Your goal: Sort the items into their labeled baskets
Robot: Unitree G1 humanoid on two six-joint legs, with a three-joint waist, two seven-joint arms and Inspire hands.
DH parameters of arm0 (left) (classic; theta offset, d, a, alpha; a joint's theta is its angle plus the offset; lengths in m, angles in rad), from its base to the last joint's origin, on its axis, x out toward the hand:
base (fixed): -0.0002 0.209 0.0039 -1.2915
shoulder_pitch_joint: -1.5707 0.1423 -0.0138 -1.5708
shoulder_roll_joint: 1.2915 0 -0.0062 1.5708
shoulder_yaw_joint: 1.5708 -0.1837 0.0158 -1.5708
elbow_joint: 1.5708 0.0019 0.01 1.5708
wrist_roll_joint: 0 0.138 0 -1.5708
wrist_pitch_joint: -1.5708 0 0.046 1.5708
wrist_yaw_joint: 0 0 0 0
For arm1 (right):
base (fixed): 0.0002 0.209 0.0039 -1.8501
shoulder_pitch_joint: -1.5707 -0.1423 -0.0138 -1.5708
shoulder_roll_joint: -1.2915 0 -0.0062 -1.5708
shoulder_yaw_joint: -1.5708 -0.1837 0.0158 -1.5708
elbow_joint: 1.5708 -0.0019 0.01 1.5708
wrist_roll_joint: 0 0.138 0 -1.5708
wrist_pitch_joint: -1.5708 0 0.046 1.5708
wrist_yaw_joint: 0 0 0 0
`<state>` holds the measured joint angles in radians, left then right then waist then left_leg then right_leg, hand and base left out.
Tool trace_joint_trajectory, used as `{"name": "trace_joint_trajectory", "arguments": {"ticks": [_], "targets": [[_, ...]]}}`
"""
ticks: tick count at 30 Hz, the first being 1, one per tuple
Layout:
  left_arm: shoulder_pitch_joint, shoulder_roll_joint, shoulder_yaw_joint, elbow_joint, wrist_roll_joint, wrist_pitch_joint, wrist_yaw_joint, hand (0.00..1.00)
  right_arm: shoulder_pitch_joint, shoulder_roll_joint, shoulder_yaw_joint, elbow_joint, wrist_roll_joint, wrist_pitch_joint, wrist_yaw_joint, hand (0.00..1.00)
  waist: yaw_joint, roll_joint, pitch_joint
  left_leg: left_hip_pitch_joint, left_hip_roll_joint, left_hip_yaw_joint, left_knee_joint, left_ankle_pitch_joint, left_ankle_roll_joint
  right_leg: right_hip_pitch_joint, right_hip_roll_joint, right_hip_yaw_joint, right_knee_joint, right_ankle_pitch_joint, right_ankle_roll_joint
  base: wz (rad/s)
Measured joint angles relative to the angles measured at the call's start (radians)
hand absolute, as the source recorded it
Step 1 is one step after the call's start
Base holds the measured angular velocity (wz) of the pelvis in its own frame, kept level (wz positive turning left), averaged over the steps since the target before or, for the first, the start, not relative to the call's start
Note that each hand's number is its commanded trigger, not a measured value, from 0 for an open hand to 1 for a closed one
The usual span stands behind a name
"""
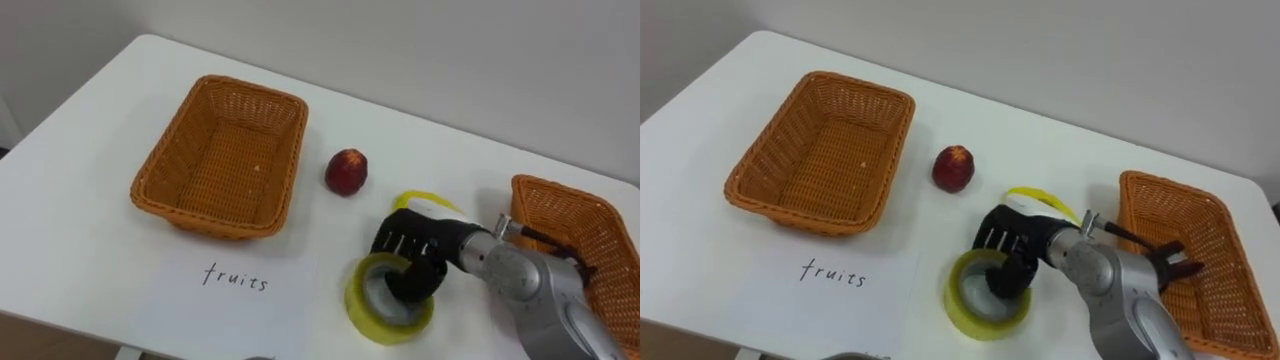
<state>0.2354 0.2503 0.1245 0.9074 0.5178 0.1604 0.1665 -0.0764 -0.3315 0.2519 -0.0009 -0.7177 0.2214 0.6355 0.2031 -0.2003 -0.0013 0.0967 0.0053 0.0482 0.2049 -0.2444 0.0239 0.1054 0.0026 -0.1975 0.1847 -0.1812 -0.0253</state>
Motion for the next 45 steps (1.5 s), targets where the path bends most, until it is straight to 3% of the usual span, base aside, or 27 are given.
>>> {"name": "trace_joint_trajectory", "arguments": {"ticks": [15, 24, 30, 34, 38, 40, 45], "targets": [[-0.002, 0.008, 0.0, -0.01, 0.0, -0.009, 0.005, 0.0, 0.0, -0.013, 0.0, -0.001, -0.002, 0.02, 0.021, 1.0, -0.001, -0.003, -0.0003, 0.002, 0.0, 0.0, -0.004, 0.0, 0.0, 0.001, 0.0, 0.001, 0.0, 0.0, 0.0, 0.0], [-0.003, 0.014, -0.011, -0.005, -0.007, -0.015, 0.019, 0.0, 0.0, -0.015, 0.0, -0.002, 0.007, 0.017, 0.015, 1.0, -0.003, -0.004, 0.0033, 0.002, 0.0, 0.003, -0.005, 0.0, 0.0, 0.001, 0.001, 0.006, -0.001, 0.0, 0.0, 0.0], [-0.001, 0.009, -0.009, -0.005, -0.005, -0.017, 0.038, 0.0, 0.002, -0.016, -0.014, -0.02, 0.026, 0.01, 0.006, 1.0, -0.005, 0.014, 0.0153, 0.002, 0.001, 0.007, -0.007, 0.0, 0.0, -0.001, 0.001, 0.006, -0.001, 0.0, 0.0, -0.01], [-0.001, -0.015, -0.002, -0.01, -0.002, -0.02, 0.059, 0.0, 0.014, -0.016, -0.075, -0.02, 0.095, -0.009, -0.006, 1.0, -0.012, 0.036, 0.0182, 0.001, 0.0, 0.009, -0.001, 0.0, 0.0, -0.003, 0.0, 0.01, -0.001, 0.0, 0.0, 0.0], [0.006, -0.026, -0.001, -0.014, -0.002, -0.045, 0.071, 0.0, 0.034, -0.016, -0.121, -0.071, 0.132, -0.024, -0.03, 1.0, -0.016, 0.049, 0.0117, 0.003, 0.002, 0.027, -0.003, 0.0, 0.0, -0.009, 0.0, 0.027, 0.0, 0.0, 0.0, -0.11], [0.024, -0.033, -0.006, -0.009, -0.003, -0.058, 0.095, 0.0, 0.038, -0.015, -0.149, -0.092, 0.207, -0.041, -0.07, 1.0, -0.039, 0.055, 0.0083, 0.017, 0.002, 0.03, -0.005, 0.001, 0.001, -0.001, -0.001, 0.032, -0.001, 0.0, 0.0, -0.06], [0.052, -0.041, -0.009, 0.021, -0.004, -0.062, 0.142, 0.0, 0.043, 0.007, -0.202, -0.134, 0.248, -0.06, -0.156, 1.0, -0.074, 0.06, 0.0082, 0.042, 0.004, 0.032, -0.012, 0.001, 0.001, 0.024, -0.001, 0.048, -0.002, 0.0, 0.0, -0.03]]}}
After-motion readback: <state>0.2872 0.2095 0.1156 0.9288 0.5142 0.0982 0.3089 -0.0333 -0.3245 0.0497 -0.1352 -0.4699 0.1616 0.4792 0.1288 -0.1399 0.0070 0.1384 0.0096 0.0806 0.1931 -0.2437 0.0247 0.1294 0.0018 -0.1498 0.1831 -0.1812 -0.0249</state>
